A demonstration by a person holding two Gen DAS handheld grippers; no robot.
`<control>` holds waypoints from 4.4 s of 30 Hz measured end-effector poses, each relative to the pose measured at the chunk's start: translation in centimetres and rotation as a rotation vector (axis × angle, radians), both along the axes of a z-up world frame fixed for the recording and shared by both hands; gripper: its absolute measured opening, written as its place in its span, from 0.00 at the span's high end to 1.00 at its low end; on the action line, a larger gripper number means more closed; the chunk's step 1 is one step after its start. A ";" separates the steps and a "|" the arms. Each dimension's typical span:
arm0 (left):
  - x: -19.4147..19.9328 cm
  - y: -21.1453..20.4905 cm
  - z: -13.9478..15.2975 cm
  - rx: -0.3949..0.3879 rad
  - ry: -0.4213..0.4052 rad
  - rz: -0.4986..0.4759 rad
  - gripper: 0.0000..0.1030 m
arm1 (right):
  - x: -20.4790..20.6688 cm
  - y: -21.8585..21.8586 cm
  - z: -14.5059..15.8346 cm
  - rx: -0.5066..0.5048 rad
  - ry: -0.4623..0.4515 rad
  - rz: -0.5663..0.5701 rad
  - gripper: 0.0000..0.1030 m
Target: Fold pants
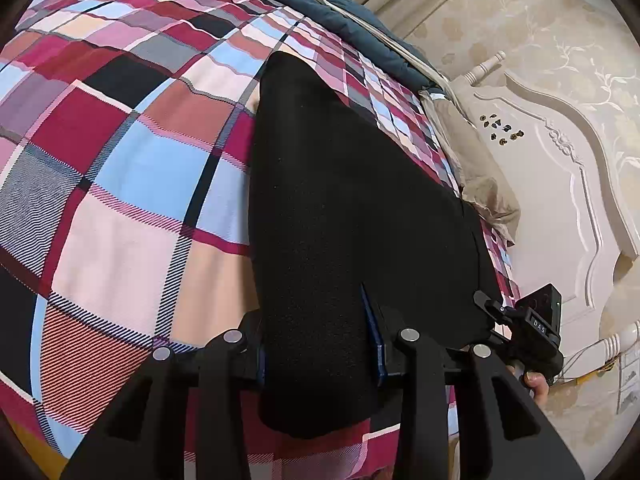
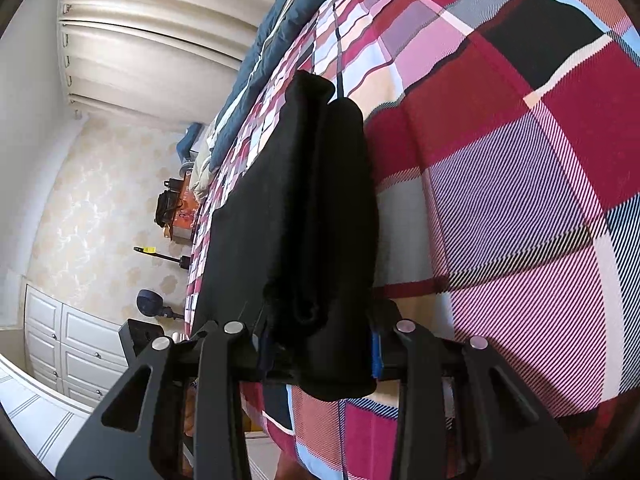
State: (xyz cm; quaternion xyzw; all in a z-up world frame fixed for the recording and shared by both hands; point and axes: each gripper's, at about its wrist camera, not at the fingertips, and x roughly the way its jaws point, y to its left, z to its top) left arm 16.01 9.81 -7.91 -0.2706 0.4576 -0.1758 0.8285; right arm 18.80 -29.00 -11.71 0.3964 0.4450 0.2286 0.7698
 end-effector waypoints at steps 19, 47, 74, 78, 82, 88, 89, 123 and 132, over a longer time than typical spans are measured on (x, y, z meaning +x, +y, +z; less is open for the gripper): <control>-0.2 0.1 -0.1 0.002 0.000 0.000 0.49 | 0.6 -1.0 -1.6 0.050 0.008 0.008 0.65; -4.6 -0.3 0.7 0.173 -0.057 0.081 0.15 | -6.0 -3.3 -1.0 0.010 0.027 -0.116 0.42; -11.6 -5.5 2.8 0.550 -0.161 0.154 0.15 | -13.0 7.8 4.9 -0.839 -0.129 -0.192 0.14; -11.7 -5.8 3.0 0.555 -0.166 0.149 0.15 | -13.1 8.3 5.5 -0.876 -0.148 -0.188 0.14; -11.7 -6.0 3.1 0.558 -0.171 0.147 0.15 | -13.2 8.8 5.8 -0.886 -0.158 -0.180 0.14; -11.7 -6.0 3.2 0.552 -0.171 0.153 0.15 | -13.5 9.1 6.2 -0.887 -0.164 -0.180 0.14; -11.6 -6.0 3.2 0.552 -0.171 0.152 0.15 | -13.5 9.2 6.2 -0.886 -0.165 -0.180 0.14; -11.2 -6.9 3.3 0.546 -0.173 0.131 0.15 | -13.6 9.7 5.7 -0.877 -0.143 -0.169 0.14; -11.1 -7.1 3.5 0.552 -0.181 0.122 0.15 | -13.6 9.7 5.5 -0.879 -0.141 -0.165 0.14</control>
